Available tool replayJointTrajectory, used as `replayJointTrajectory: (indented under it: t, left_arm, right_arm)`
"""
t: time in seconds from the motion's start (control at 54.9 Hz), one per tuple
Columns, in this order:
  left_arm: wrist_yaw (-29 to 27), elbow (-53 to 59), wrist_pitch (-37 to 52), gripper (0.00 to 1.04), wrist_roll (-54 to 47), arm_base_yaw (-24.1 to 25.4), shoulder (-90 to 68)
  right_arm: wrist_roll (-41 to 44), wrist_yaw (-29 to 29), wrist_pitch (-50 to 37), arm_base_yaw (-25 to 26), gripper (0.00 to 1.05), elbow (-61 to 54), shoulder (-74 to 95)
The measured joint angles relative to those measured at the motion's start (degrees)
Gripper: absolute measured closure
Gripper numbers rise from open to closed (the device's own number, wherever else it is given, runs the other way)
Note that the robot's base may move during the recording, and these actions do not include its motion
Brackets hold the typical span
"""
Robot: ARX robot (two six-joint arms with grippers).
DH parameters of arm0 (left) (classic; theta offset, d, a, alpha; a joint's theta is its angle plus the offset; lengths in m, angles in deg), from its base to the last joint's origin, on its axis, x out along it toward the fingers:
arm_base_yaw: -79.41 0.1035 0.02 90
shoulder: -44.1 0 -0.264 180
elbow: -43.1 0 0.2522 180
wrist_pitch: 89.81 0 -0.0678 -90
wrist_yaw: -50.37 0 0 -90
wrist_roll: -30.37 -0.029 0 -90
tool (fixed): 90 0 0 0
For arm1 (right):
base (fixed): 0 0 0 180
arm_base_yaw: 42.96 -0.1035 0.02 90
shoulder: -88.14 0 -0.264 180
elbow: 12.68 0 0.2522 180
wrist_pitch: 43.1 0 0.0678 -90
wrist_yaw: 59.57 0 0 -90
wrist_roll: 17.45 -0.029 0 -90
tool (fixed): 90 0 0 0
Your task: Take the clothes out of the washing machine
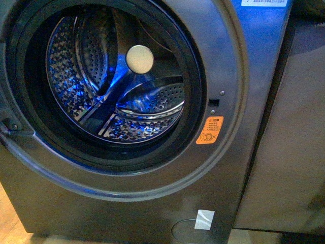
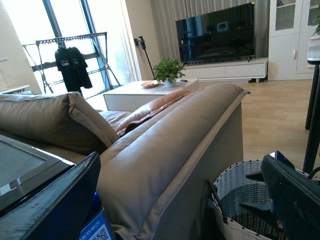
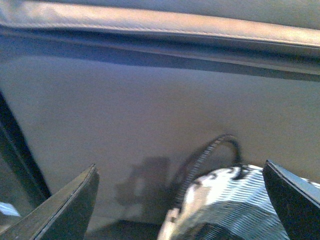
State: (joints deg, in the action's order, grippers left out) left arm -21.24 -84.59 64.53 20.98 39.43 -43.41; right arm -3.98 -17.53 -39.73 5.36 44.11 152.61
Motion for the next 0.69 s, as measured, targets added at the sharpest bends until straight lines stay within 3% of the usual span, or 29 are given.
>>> replayJointTrajectory:
  t: [0.2,0.309,0.346,0.419,0.455,0.582,0.692]
  left_arm:
    - [0.0,0.0,0.0,0.07,0.0,0.0,0.0]
    - [0.0,0.0,0.0,0.07,0.0,0.0,0.0]
    - [0.0,0.0,0.0,0.07,0.0,0.0,0.0]
    - [0.0,0.0,0.0,0.07,0.0,0.0,0.0]
    - [0.0,0.0,0.0,0.07,0.0,0.0,0.0]
    - [0.0,0.0,0.0,0.07,0.0,0.0,0.0]
    - [0.0,0.0,0.0,0.07,0.0,0.0,0.0]
  right_arm:
    - [-18.7,6.3,-10.9,-11.1,0.07,-12.7,-13.0]
    - [-26.6,14.3,-13.2,-20.2,0.07,-21.1,-22.2]
    - [-28.7,18.8,-14.6,-25.4,0.07,-25.4,-26.5]
    - [-31.0,30.8,-16.3,-37.2,0.07,-34.2,-35.9]
    - [-31.4,33.6,-16.4,-40.8,0.07,-37.0,-38.9]
    - [-32.3,36.1,-17.3,-44.9,0.08,-42.4,-44.1]
    - [-23.5,46.8,-5.9,-47.5,0.24,-41.1,-47.3]
